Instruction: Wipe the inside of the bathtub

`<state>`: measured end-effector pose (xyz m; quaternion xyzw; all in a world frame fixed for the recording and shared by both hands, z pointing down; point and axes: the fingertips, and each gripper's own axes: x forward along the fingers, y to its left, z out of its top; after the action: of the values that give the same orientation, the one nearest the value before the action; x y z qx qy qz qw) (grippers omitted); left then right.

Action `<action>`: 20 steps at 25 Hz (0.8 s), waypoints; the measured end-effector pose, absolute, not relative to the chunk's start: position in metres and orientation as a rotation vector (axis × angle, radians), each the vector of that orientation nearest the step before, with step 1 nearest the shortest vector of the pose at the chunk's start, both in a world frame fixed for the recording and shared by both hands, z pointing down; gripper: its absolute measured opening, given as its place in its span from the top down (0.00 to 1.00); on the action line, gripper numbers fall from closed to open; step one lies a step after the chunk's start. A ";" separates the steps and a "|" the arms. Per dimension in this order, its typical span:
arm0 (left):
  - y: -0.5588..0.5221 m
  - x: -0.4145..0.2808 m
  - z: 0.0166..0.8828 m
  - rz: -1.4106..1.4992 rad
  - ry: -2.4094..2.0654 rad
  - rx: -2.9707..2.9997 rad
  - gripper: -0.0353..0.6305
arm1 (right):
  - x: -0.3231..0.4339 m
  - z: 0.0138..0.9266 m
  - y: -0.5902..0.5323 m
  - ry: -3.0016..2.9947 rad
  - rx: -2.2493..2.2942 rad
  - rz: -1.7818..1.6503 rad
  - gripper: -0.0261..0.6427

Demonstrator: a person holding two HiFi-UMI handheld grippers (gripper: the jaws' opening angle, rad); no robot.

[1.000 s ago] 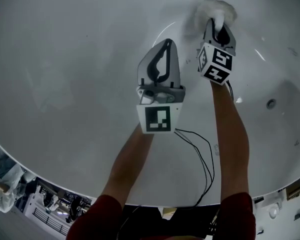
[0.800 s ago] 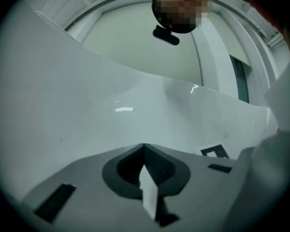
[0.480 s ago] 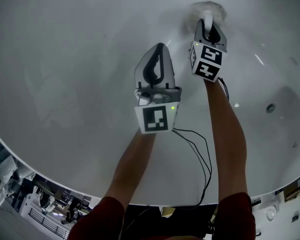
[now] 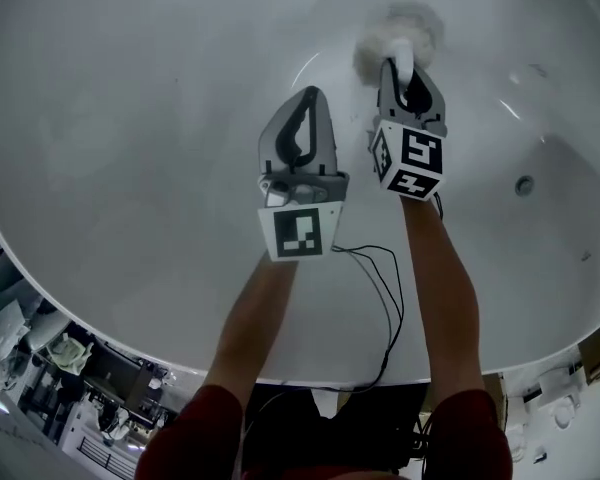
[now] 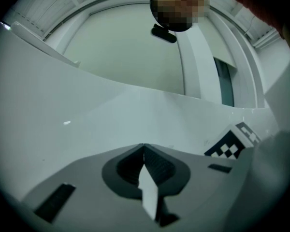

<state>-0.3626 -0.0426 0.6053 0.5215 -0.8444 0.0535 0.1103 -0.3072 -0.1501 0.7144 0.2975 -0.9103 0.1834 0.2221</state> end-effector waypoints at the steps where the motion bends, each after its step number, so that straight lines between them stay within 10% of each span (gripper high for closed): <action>1: -0.047 -0.354 0.602 0.158 -2.469 1.554 0.92 | -0.295 0.705 -0.151 -2.521 0.845 0.502 0.82; 20: -0.206 -0.044 0.525 0.077 -2.217 2.037 0.92 | 0.079 0.568 -0.245 -2.442 1.476 0.332 0.82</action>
<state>-0.0440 -0.2063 0.5246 0.6750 -0.7345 0.0257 0.0648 0.0791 -0.2454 0.5685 0.5091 -0.8425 0.1145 0.1343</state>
